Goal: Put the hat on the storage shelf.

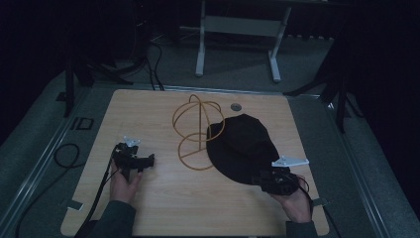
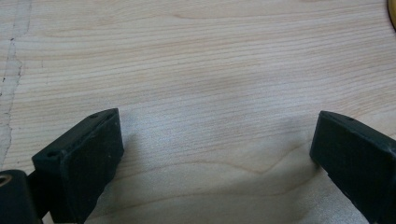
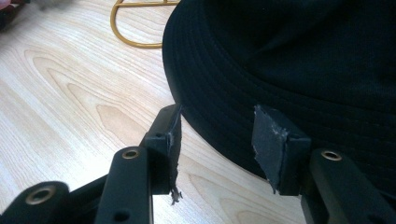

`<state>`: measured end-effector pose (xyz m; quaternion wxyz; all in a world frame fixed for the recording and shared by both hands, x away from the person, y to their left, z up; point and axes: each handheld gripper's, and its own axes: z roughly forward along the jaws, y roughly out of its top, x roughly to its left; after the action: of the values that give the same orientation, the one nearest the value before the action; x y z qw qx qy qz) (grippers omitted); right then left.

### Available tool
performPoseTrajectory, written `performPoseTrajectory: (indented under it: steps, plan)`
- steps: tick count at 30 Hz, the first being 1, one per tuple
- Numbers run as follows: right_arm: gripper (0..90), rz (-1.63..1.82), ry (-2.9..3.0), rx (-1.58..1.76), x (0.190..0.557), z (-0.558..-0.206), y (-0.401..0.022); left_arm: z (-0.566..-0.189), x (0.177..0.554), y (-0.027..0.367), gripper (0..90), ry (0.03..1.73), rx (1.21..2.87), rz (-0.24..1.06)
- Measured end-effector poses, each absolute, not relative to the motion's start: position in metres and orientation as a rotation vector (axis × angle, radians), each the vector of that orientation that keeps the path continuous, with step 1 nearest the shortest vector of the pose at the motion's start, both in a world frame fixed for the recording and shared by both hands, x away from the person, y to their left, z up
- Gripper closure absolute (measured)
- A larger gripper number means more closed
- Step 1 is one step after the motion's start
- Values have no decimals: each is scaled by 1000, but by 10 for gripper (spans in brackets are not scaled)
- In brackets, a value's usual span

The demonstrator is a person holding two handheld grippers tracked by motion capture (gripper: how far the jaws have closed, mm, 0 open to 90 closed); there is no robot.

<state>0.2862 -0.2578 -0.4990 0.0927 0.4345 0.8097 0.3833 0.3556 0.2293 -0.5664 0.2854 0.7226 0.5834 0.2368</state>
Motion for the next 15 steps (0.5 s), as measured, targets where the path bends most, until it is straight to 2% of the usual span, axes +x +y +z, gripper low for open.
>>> performPoseTrajectory:
  steps: [12, 15]
  plan:
    - [523, 1103, 2420, 1270, 286, -493, -256, -566, 356, 229, 28, 1560, 1933, 633]
    - [577, 1075, 2434, 1249, 286, -490, -257, -566, 356, 229, 28, 1560, 1933, 633]
